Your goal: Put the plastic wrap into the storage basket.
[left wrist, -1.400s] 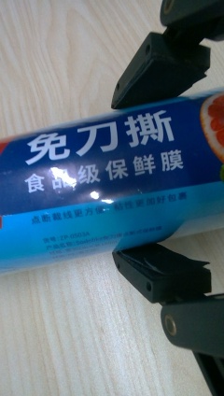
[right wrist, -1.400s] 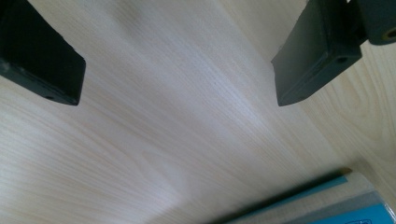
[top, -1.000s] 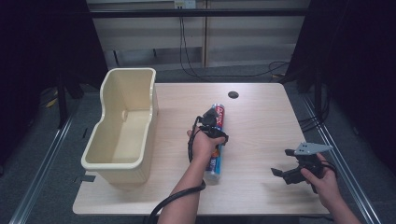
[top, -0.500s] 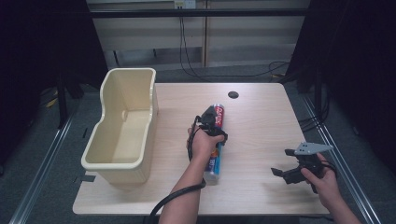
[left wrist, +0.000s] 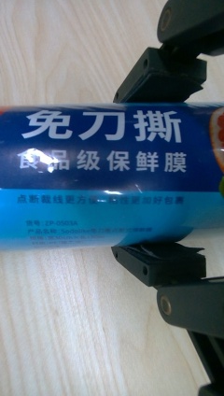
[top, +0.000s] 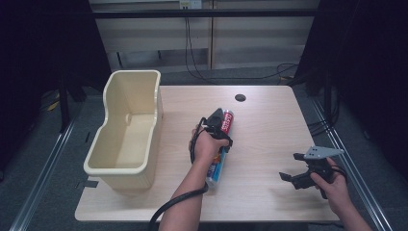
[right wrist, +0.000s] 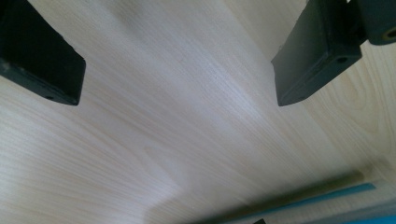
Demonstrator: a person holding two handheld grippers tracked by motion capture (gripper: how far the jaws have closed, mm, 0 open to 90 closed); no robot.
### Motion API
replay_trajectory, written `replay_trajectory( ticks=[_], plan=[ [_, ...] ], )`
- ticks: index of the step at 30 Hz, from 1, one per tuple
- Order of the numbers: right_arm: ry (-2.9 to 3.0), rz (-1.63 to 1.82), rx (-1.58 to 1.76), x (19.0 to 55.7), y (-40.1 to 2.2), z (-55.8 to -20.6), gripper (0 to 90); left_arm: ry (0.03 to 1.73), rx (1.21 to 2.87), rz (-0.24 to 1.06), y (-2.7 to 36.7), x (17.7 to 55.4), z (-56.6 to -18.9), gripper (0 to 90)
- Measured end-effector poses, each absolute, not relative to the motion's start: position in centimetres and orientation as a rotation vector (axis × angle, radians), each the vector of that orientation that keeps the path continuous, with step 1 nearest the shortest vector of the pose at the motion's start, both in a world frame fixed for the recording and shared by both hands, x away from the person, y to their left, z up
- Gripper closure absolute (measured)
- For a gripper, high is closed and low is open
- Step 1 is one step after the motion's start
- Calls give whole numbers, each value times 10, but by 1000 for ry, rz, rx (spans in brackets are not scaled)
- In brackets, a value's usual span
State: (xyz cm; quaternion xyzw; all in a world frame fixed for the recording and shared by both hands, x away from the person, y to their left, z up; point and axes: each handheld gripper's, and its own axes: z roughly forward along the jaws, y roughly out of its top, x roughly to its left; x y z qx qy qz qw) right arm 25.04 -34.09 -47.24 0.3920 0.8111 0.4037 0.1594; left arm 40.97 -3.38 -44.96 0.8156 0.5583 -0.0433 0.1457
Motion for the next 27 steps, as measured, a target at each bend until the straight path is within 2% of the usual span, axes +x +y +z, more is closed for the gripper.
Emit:
replay_trajectory(
  ticks=[7, 27],
  plan=[
    [2327, 1157, 1116, 251, -339, -472, 20, 1585, 2386, -143, -30, 410, -440, 321],
    [2318, 1158, 1119, 250, -340, -472, 19, 1600, 2364, -130, -27, 407, -460, 315]
  ],
)
